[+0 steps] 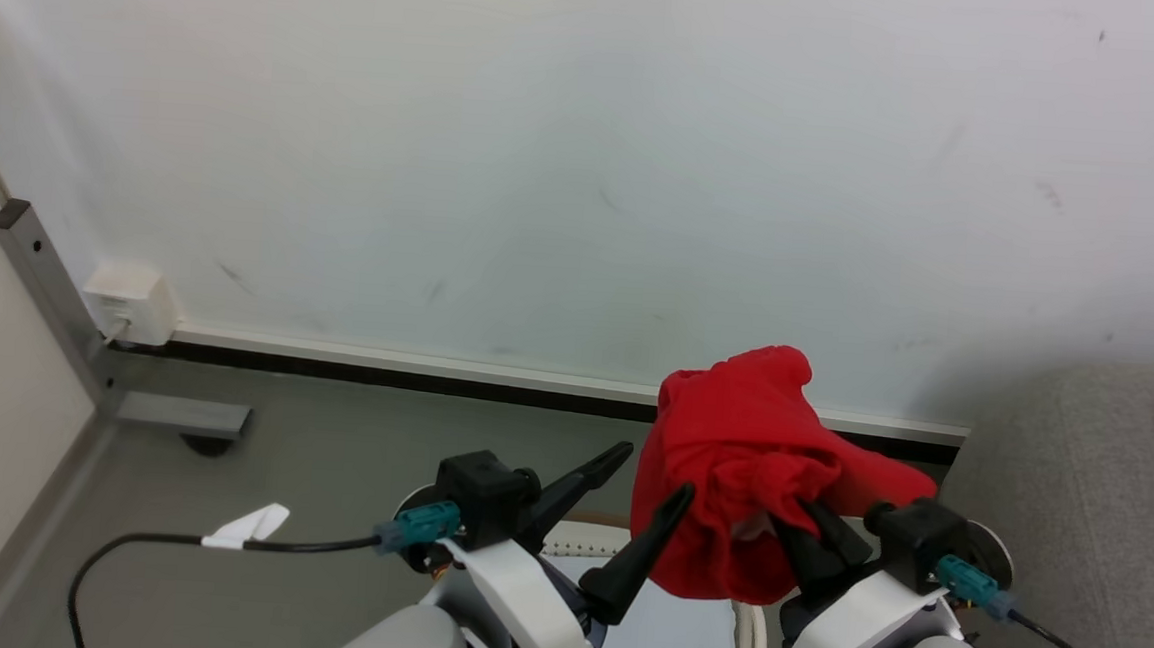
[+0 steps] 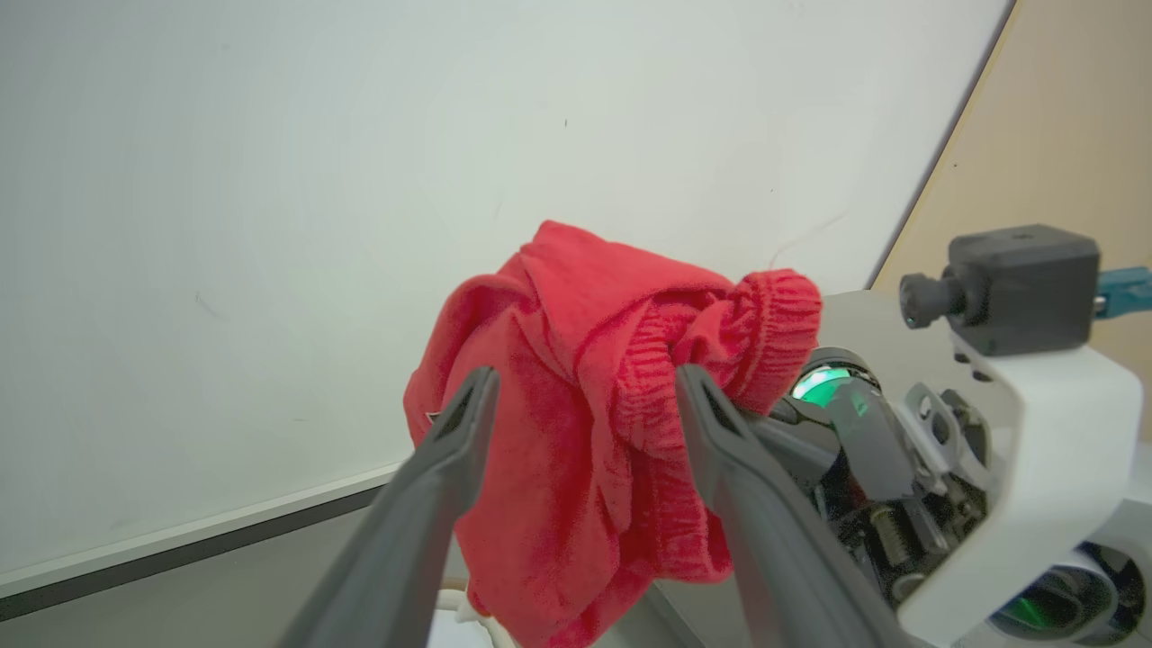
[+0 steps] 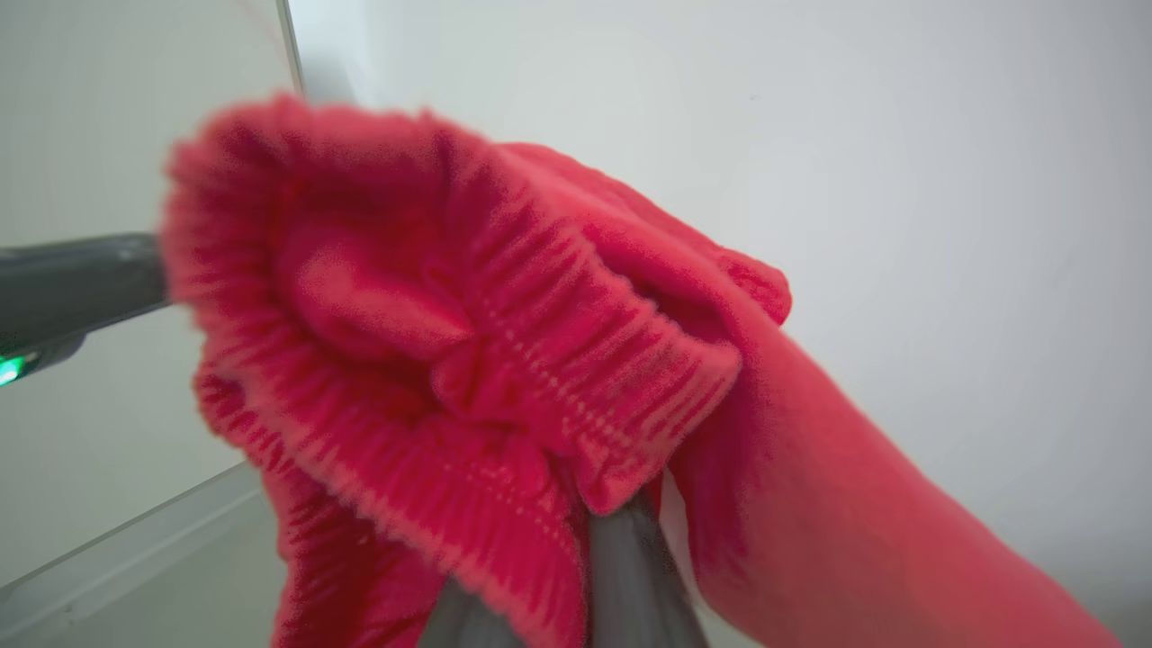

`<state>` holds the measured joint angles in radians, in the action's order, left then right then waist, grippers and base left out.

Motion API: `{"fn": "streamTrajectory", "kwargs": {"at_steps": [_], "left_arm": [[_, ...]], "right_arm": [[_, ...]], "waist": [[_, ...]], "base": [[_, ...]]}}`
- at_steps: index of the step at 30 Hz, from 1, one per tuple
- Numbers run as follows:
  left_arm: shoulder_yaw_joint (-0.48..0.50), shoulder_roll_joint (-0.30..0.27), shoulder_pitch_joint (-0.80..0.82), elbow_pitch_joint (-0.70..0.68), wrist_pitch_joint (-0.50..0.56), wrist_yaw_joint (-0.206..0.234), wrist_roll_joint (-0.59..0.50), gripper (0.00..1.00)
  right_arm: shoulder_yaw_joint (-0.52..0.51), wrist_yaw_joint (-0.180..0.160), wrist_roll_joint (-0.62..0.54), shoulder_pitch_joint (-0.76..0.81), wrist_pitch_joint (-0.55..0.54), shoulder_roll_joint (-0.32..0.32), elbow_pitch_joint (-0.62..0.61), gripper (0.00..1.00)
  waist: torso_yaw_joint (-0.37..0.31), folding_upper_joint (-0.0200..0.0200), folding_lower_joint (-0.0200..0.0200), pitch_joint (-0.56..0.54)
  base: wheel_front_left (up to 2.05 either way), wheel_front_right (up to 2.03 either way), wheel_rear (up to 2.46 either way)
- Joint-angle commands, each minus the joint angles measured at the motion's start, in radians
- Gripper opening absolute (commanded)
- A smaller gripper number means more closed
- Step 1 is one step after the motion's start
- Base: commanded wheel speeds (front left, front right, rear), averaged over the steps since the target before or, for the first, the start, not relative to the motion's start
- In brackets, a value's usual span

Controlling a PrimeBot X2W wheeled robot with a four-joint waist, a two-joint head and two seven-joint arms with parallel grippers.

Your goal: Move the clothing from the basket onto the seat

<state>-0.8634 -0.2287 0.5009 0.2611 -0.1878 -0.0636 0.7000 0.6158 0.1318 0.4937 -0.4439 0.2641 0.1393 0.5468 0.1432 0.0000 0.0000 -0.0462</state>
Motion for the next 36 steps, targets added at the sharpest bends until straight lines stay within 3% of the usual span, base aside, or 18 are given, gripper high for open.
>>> {"fn": "streamTrajectory", "kwargs": {"at_steps": [1, 8, 22, 29, 36], "left_arm": [[0.002, -0.006, -0.017, -0.004, -0.007, 0.003, -0.003, 1.0], [0.005, -0.015, -0.02, -0.016, -0.025, 0.008, -0.013, 1.0], [-0.008, -0.033, -0.033, -0.008, -0.066, -0.003, -0.071, 1.0], [-0.013, -0.025, -0.039, 0.008, -0.074, -0.014, -0.103, 1.0], [-0.016, -0.013, -0.043, 0.019, -0.076, -0.026, -0.117, 1.0]], "right_arm": [[-0.022, -0.002, -0.011, 0.017, 0.0, 0.016, -0.013, 0.0], [-0.111, -0.002, -0.049, 0.039, 0.0, 0.045, -0.051, 0.0], [-0.294, -0.002, -0.116, 0.09, 0.0, 0.093, -0.158, 0.0], [-0.351, -0.002, -0.132, 0.131, 0.0, 0.089, -0.199, 0.0], [-0.394, -0.002, -0.142, 0.168, 0.0, 0.086, -0.228, 0.0]], "waist": [[-0.024, 0.0, 0.0, 0.002], [-0.104, 0.0, 0.0, 0.01], [-0.351, 0.0, 0.0, 0.055], [-0.471, 0.0, 0.0, 0.072], [-0.545, 0.0, 0.0, 0.077]], "base": [[0.0, 0.0, 0.0], [0.0, 0.0, 0.0], [0.0, 0.0, 0.0], [0.0, 0.0, 0.0], [0.0, 0.0, 0.0]]}}
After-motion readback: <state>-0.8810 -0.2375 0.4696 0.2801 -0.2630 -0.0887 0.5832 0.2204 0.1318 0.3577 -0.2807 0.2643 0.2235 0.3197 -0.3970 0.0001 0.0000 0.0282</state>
